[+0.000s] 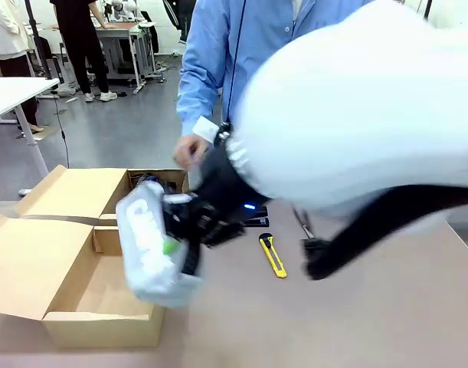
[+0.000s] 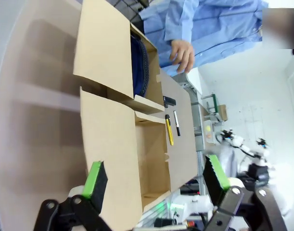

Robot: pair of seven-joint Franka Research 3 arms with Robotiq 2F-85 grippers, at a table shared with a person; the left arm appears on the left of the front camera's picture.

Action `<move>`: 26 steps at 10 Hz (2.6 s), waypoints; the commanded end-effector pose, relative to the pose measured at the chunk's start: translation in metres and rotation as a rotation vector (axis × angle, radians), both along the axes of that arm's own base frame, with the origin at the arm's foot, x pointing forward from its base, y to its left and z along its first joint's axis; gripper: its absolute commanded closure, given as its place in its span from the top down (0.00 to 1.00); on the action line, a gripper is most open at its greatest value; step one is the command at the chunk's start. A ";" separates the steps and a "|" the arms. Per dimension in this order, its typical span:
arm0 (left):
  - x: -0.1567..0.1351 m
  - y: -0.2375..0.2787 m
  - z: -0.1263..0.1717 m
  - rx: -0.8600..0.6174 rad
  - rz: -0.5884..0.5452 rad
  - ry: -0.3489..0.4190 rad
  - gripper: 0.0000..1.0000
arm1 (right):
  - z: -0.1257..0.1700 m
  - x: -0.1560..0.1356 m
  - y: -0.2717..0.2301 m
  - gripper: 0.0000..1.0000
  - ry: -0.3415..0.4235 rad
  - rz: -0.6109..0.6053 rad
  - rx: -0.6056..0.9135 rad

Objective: Place items inside the box.
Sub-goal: Pick up a Pencil pouch or Stapler and place it inside the Mailer Box closest to the robot.

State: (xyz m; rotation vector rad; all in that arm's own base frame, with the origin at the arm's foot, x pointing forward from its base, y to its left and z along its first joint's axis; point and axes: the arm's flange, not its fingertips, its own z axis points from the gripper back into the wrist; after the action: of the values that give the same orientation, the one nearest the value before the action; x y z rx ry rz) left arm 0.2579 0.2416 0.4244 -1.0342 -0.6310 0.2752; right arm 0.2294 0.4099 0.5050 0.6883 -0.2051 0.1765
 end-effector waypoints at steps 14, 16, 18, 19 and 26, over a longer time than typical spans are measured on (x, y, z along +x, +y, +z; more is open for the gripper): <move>0.001 0.000 0.000 -0.006 0.000 -0.033 1.00 | -0.086 0.067 0.177 0.07 0.061 -0.282 -0.143; 0.001 0.000 0.000 -0.006 0.000 -0.033 1.00 | -0.097 0.073 0.196 0.07 0.078 -0.263 -0.193; 0.001 0.000 0.000 -0.006 0.000 -0.033 1.00 | -0.107 0.075 0.204 0.07 0.074 -0.274 -0.229; 0.001 0.000 0.000 -0.006 0.000 -0.033 1.00 | -0.112 0.076 0.205 0.07 0.069 -0.293 -0.246; 0.001 0.000 0.000 -0.006 0.000 -0.033 1.00 | -0.137 0.074 0.201 0.07 0.157 -0.262 -0.328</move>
State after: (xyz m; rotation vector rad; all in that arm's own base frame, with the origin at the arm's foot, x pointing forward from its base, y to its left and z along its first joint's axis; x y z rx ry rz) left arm 0.2577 0.2417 0.4244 -1.0343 -0.6330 0.2742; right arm 0.3057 0.6047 0.3639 0.3430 -0.1299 -0.1025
